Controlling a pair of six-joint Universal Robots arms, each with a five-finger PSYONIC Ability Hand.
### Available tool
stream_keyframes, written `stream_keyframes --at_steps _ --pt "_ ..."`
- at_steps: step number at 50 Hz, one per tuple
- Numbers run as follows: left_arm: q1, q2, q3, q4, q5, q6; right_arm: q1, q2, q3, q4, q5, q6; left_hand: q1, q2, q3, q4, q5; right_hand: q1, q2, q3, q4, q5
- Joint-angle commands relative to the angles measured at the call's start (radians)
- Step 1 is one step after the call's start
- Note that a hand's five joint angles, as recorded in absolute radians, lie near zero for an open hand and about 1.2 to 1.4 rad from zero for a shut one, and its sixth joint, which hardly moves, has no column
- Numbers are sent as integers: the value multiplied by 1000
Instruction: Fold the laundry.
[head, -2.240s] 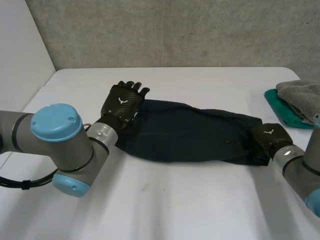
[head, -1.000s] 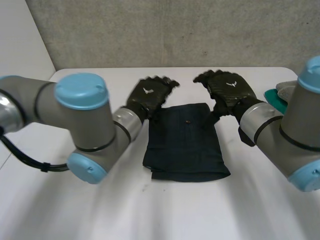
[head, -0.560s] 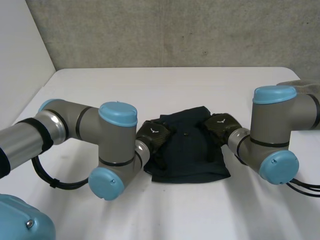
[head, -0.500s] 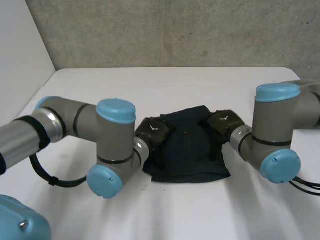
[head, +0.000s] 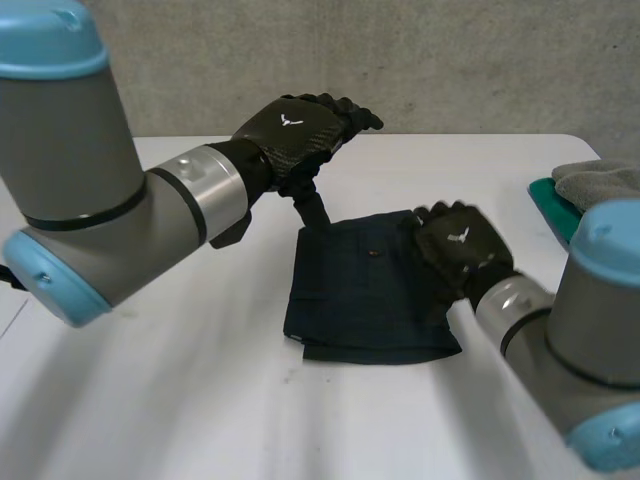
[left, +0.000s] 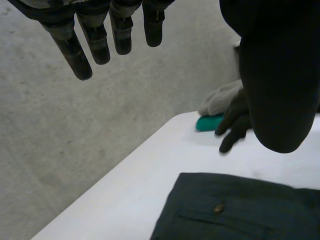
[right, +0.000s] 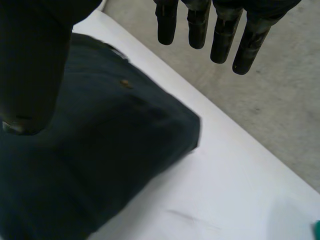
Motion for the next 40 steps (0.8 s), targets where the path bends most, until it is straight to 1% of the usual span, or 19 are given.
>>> stream_keyframes --at_steps 1,8,18,22,23,25,26,29,33,36,37,39,40 --pt "17 17 8 -50 68 -38 54 91 110 -178 -1 -10 9 -29 -19 -31 -48 14 -48 -32 -61 -55" --pt "11 9 -1 -48 68 -49 66 217 72 -279 10 -31 9 -29 -19 -31 -48 14 -48 -32 -61 -55" --pt "10 9 -3 -48 68 -52 63 303 -12 -350 13 -111 9 -29 -19 -31 -48 14 -48 -32 -61 -55" --pt "13 12 -4 -48 68 -53 62 333 -61 -367 12 -108 9 -29 -19 -31 -48 224 161 177 148 154" --pt "13 12 -4 -48 68 -53 62 350 -86 -367 9 -108 9 -29 -19 -31 -48 410 348 364 335 341" --pt "11 12 -4 -47 68 -53 57 369 -107 -367 3 -110 9 -29 -19 -31 -48 599 536 553 524 530" --pt "11 12 -4 -47 68 -53 57 384 -132 -362 1 -110 9 -29 -19 -31 -48 812 749 766 737 743" --pt "10 14 -6 -47 68 -58 56 398 -161 -358 -1 -110 9 -29 -19 -31 -48 1233 1170 1186 1157 1163" --pt "13 14 -9 -47 70 -65 53 406 -192 -355 1 -105 9 -29 -19 -31 -48 1236 1173 1190 1161 1167" --pt "16 15 -10 -47 70 -71 19 392 -198 -352 -2 -110 9 -29 -19 -31 -48 1236 1173 1190 1161 1167" --pt "16 15 -10 -47 70 -73 -33 381 -196 -347 -10 -113 9 -29 -19 -31 -48 1236 1173 1190 1161 1167" --pt "16 15 -10 -47 70 -73 -88 364 -189 -336 -31 -114 9 -29 -19 -31 -48 1236 1173 1190 1161 1167" --pt "16 15 -10 -47 68 -73 -120 351 -186 -330 -56 -114 9 -29 -19 -31 -48 1236 1173 1190 1161 1167"
